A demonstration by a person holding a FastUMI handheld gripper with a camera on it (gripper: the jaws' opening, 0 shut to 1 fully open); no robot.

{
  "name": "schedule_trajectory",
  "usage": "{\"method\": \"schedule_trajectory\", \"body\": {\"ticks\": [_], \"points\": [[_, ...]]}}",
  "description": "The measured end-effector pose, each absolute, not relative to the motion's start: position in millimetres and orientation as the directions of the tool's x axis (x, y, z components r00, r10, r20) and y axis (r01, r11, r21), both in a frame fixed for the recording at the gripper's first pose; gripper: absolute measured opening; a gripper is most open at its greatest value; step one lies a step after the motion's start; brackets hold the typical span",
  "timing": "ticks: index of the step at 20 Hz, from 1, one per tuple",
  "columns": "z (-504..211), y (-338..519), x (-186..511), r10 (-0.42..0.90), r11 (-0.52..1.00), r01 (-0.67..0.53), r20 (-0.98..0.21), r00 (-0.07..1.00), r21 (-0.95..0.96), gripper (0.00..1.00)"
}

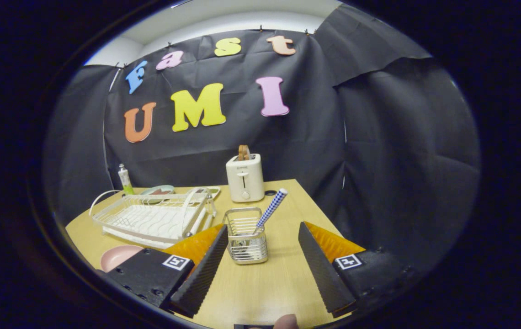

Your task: Take the plate from the dish rack, then take the spoon from the basket and place it into the plate.

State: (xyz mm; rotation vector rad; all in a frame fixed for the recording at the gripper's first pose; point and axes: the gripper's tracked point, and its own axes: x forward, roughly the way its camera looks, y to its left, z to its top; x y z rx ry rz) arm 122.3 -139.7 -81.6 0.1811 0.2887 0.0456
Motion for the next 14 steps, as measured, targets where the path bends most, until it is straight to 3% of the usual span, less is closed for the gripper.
{"method": "schedule_trajectory", "body": {"ticks": [7,13,14], "points": [[-91,-146,184,0.117,0.959,-0.032,-0.291,0.950,0.281,0.99],[-97,-139,206,0.154,0.939,-0.046,-0.299,0.942,0.341,0.81],[-97,-138,208,0.155,0.936,-0.042,-0.302,0.941,0.349,0.72]]}}
